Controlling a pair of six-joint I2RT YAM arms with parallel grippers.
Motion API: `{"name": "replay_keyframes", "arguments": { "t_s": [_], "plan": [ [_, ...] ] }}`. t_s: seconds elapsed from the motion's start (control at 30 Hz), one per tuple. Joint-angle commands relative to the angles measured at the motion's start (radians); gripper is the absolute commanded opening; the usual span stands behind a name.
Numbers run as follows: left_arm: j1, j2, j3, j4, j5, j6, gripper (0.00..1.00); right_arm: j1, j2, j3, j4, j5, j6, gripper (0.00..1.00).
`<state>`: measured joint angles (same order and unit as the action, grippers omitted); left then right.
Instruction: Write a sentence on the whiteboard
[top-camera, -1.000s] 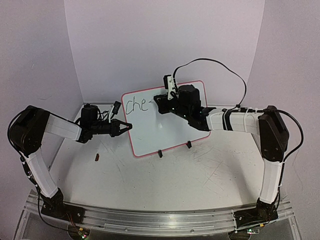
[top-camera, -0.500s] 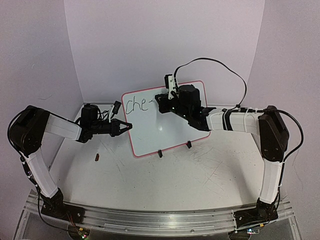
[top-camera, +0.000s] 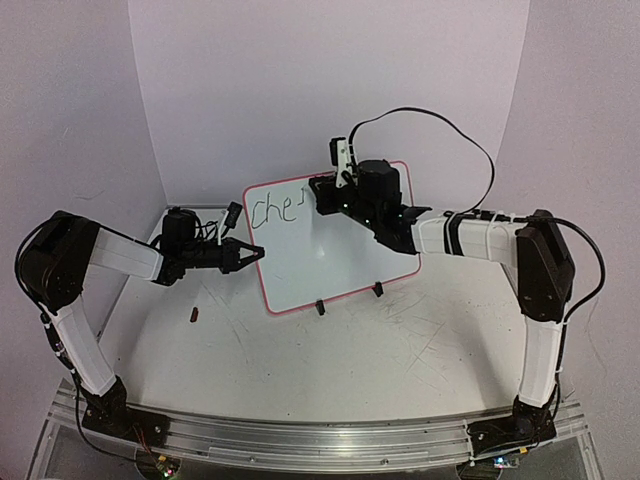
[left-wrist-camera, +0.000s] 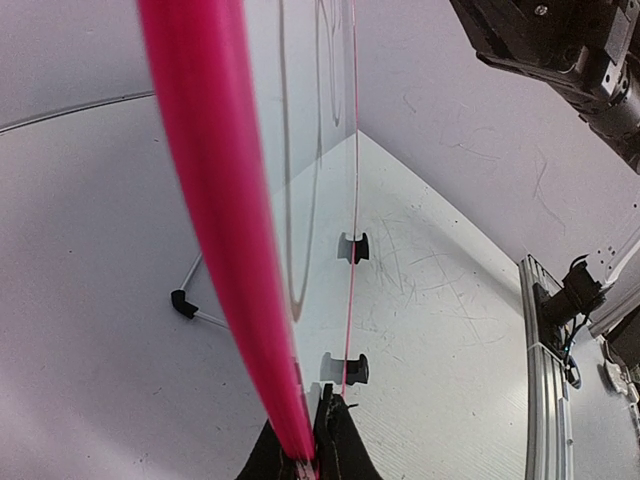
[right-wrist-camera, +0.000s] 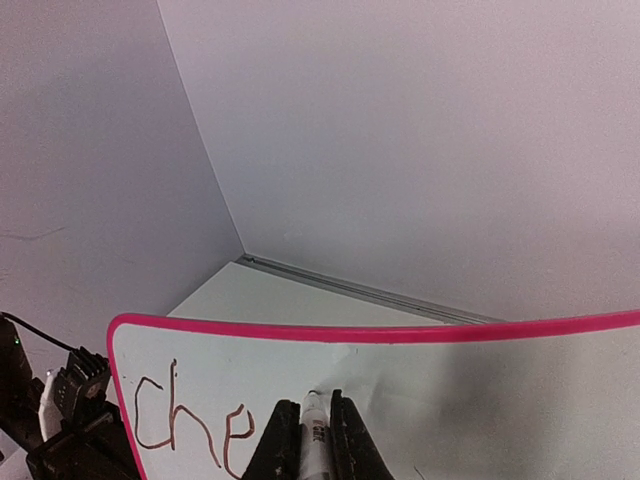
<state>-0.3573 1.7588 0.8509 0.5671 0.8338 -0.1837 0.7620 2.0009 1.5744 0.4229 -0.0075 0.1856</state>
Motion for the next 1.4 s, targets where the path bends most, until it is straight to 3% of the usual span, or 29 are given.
{"name": "replay_keyframes", "arguments": {
  "t_s": [0.0, 0.57, 0.87, 1.07, 1.37],
  "plan": [
    [0.001, -0.014, 0.034, 0.006, -0.091, 0.093, 0.00, 0.007, 0.031, 0.036, -0.008, -0.017, 0.008, 0.00],
    [0.001, -0.015, 0.032, 0.005, -0.093, 0.094, 0.00, 0.024, -0.033, -0.122, -0.013, 0.007, 0.041, 0.00],
    [0.001, -0.018, 0.027, 0.003, -0.094, 0.093, 0.00, 0.017, -0.110, -0.171, 0.013, 0.110, 0.000, 0.00],
    [0.001, -0.016, 0.031, 0.002, -0.093, 0.093, 0.00, 0.020, -0.170, -0.178, 0.086, -0.086, -0.013, 0.00],
    [0.001, -0.019, 0.031, 0.000, -0.090, 0.093, 0.00, -0.021, -0.112, -0.131, 0.075, -0.077, 0.016, 0.00]
  ]
}}
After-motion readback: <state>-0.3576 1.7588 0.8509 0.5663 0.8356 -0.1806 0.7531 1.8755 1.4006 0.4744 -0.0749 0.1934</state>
